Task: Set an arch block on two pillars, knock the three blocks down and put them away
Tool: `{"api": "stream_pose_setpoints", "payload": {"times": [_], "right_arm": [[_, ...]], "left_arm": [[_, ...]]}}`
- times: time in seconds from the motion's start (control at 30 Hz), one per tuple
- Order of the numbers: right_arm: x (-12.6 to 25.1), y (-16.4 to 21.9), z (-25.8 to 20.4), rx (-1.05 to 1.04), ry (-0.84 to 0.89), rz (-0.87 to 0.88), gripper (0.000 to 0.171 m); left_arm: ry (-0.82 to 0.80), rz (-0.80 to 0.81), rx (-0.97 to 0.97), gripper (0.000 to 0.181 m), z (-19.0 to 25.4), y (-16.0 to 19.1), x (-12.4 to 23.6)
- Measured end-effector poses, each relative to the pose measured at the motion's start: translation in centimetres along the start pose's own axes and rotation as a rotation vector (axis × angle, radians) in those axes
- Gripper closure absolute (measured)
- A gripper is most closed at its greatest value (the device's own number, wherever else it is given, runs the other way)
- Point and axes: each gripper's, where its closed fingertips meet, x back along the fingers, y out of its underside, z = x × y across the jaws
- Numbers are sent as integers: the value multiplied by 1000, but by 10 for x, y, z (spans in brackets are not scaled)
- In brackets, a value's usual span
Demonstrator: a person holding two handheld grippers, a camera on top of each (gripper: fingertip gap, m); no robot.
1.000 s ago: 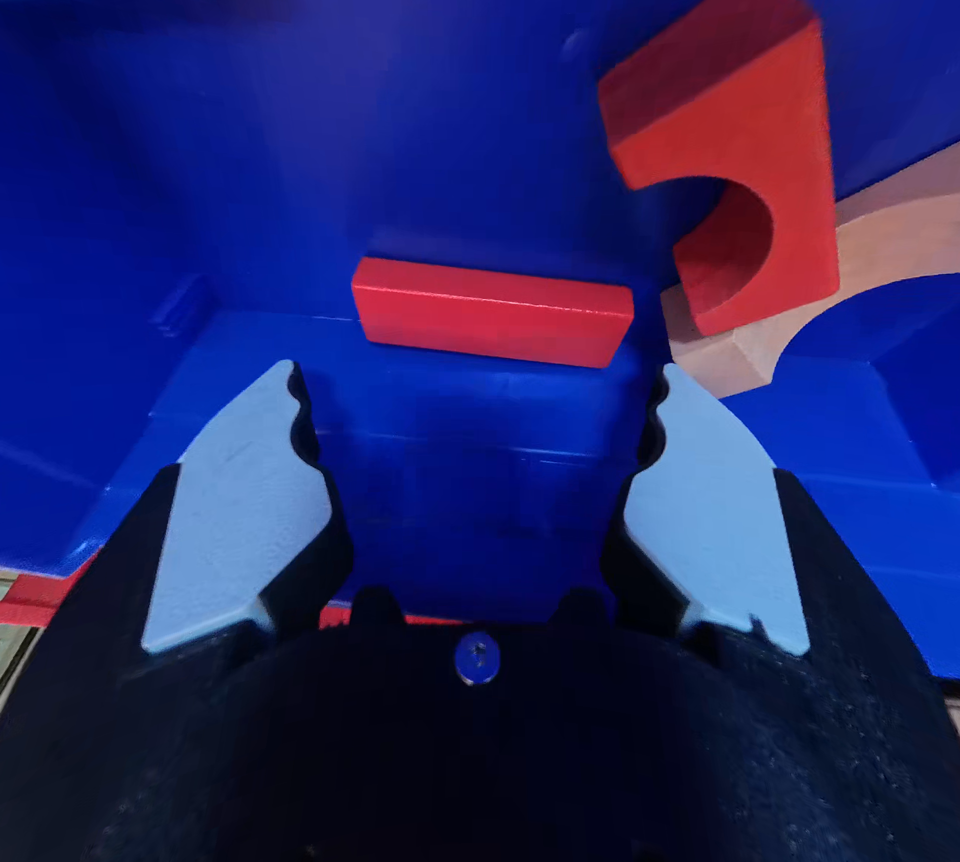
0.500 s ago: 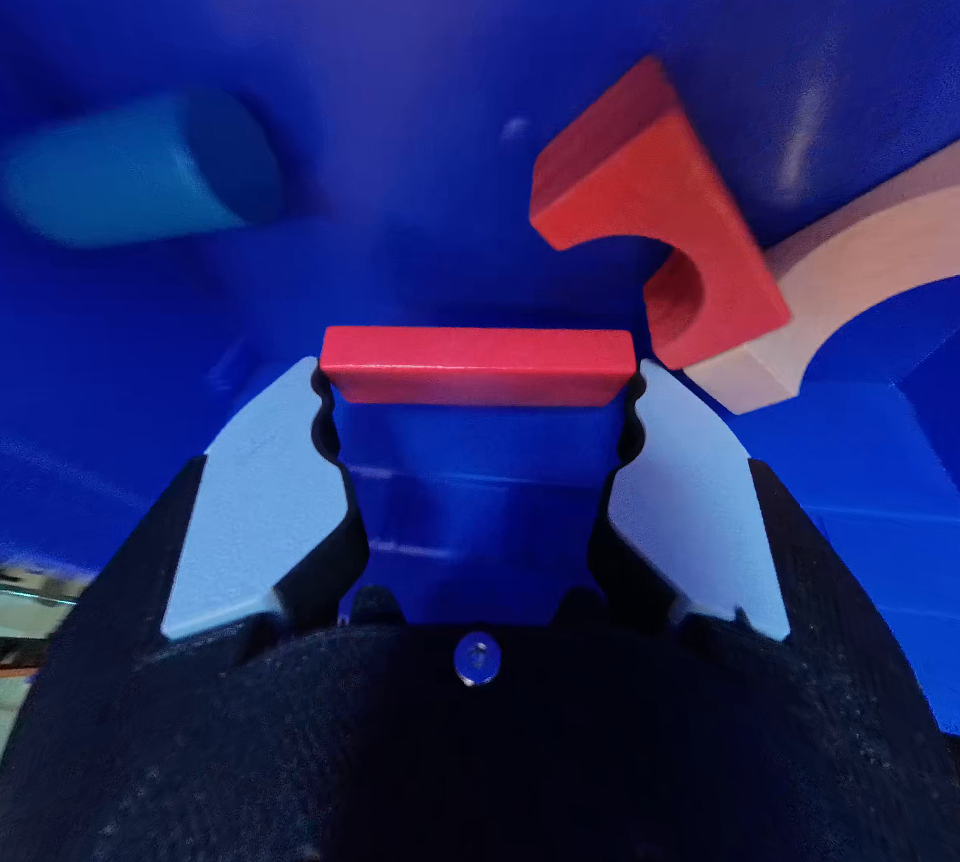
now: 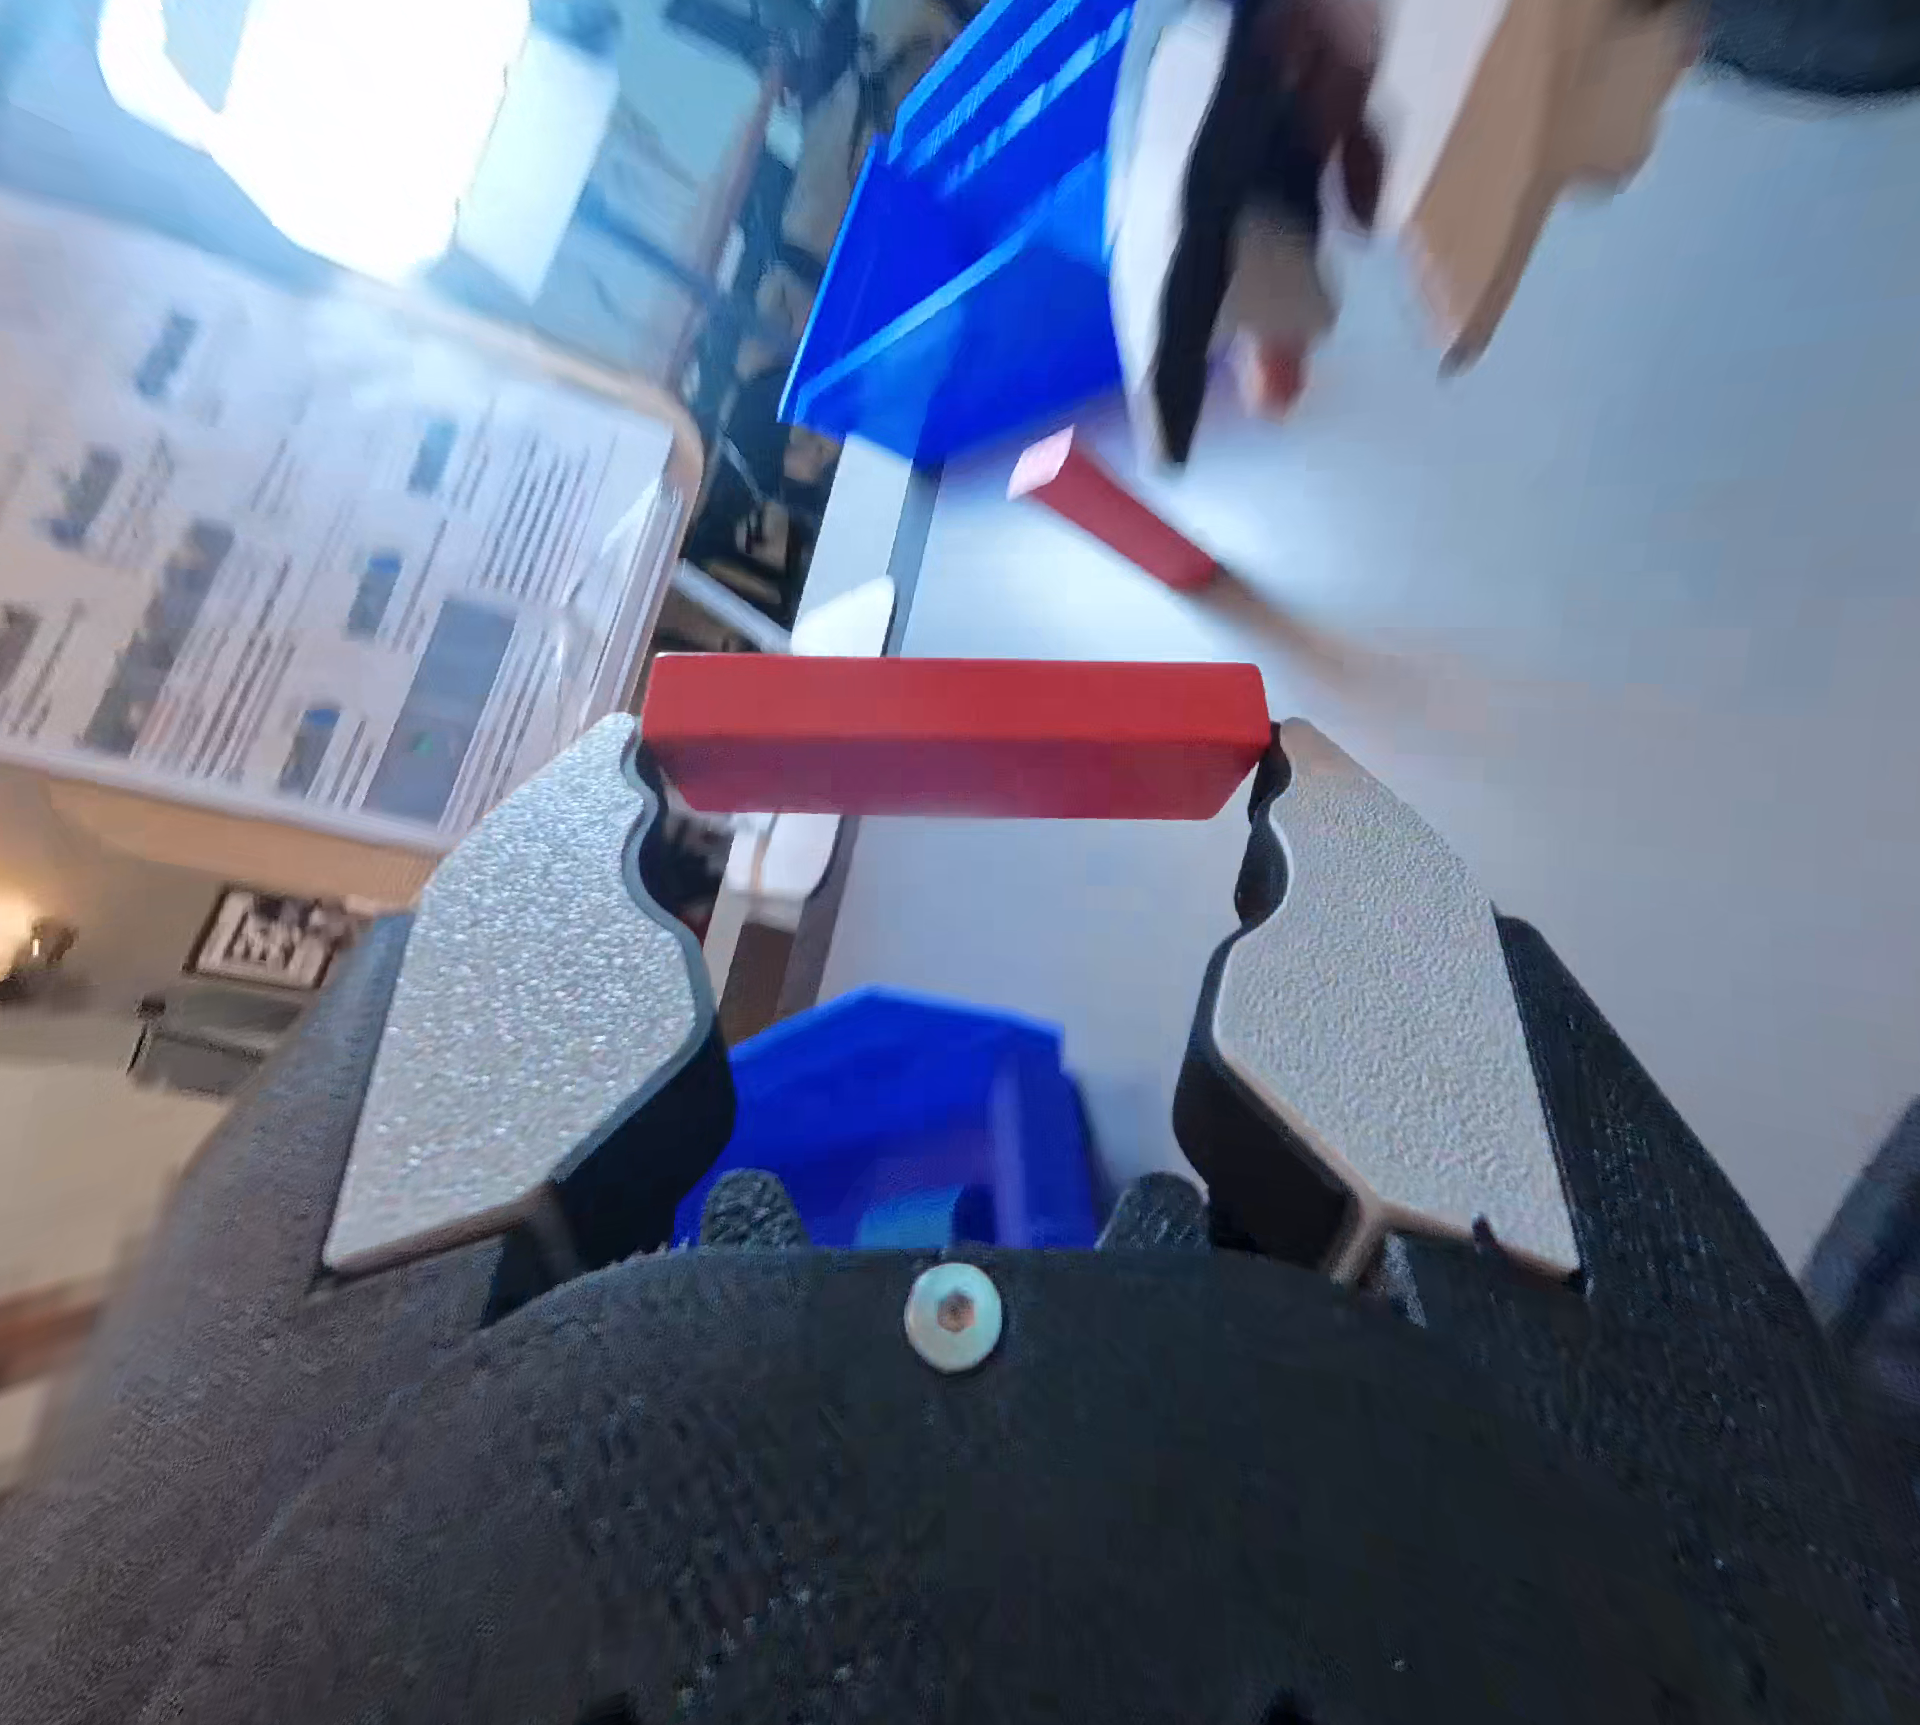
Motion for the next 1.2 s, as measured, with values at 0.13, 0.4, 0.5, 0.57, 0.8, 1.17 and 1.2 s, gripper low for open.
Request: {"api": "stream_pose_setpoints", "payload": {"times": [0.13,0.4,0.5,0.57,0.8,1.17,1.2], "right_arm": [[-18,-9,-24,-159,-170,54,105],[-24,5,-33,-100,-161,7,135],[-15,3,-21,12,-96,-3,137],[-2,-5,-15,93,-64,22,137],[2,6,-12,372,71,-3,137],[-14,31,-14,373,36,-36,137],[-14,31,-14,362,28,-29,137]], "left_arm": [[-31,126,-65,74,40,-40,-5],[-48,144,-139,74,62,-42,-14],[-7,196,-67,80,63,-47,-12],[71,248,88,79,60,-49,-8],[568,503,870,114,55,-64,3],[556,505,881,143,69,-55,-10],[553,504,882,143,68,-55,-10]]}}
